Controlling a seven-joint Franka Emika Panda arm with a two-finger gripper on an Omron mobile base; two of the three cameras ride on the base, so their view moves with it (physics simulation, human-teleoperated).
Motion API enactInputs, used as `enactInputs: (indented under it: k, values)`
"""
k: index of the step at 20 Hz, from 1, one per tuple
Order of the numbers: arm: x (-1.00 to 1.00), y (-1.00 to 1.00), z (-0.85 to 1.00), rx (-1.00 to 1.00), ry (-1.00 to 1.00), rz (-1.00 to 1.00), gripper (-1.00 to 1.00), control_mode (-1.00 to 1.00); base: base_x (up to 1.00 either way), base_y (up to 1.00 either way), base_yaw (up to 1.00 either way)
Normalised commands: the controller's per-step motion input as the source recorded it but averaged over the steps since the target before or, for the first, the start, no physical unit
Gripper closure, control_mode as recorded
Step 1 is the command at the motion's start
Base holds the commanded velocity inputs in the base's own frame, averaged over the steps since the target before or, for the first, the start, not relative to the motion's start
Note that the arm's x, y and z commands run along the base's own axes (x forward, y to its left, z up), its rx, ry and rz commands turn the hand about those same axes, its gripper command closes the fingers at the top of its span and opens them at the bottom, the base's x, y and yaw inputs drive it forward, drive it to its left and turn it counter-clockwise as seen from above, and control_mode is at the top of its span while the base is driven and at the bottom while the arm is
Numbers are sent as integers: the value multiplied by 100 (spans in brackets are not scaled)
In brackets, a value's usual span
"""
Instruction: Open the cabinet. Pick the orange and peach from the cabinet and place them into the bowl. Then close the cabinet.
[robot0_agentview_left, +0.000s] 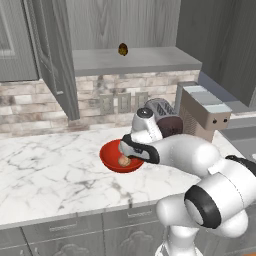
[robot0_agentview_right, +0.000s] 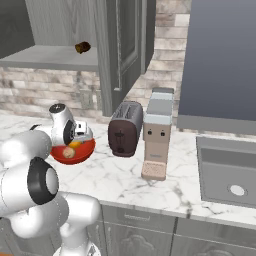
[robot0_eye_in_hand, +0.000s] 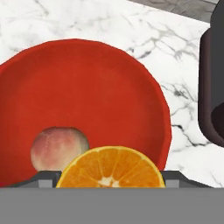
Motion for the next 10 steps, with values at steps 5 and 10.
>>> enactInputs:
  k: [5, 10]
  values:
    - [13, 0, -22, -1, 4, 0, 100, -100, 0, 0, 0]
    - [16, 0, -17, 0, 4, 0, 100, -100, 0, 0, 0]
